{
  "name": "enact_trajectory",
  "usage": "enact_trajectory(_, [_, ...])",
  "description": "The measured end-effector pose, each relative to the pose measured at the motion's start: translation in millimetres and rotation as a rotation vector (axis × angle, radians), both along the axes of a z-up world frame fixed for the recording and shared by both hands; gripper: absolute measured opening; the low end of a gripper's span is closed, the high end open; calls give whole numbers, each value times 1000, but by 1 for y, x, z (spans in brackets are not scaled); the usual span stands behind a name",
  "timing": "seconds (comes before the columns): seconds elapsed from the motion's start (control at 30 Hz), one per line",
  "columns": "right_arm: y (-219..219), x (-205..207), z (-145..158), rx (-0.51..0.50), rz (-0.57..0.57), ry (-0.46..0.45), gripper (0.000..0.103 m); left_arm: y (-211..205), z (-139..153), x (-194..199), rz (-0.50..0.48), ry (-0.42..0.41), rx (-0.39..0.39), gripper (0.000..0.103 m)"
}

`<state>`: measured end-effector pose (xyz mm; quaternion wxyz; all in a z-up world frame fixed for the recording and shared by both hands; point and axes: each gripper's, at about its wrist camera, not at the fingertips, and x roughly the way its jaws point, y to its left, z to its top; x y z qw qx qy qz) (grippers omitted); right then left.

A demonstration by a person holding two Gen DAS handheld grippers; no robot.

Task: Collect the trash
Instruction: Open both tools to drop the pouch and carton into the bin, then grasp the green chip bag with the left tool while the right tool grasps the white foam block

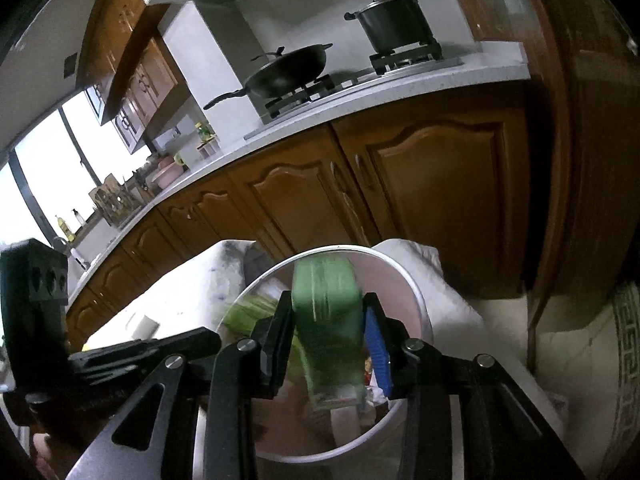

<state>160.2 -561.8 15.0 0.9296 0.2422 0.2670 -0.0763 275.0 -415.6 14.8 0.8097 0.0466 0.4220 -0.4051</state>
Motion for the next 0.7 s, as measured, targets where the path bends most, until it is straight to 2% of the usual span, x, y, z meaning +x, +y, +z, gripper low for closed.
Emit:
enact_trajectory(0.13, [0,-5,2,8,-7,-12,45,8,0,0,16,12,-13,18])
enact_trajectory(0.27, [1,-11,5,13,-9,-23,48,22,3,-4,36,20,-32,19])
enact_trajectory(0.33, [3,-14,6,16,-10,-28,57,30,4,-7,51,23,-42,25])
enact_trajectory(0.43, [9,-18,10,25,-3,-43,68,47,5,-10,64,39,-59,28])
enact_trajectory(0.57, [20,-22,14,25,19,-56,76,71,5,-18,92,43,-62,29])
enact_trajectory(0.63, [27,-23,16,27,38,-59,79,87,6,-21,116,49,-73,36])
enact_trajectory(0.7, [35,-23,18,28,56,-61,80,100,8,-23,134,51,-81,37])
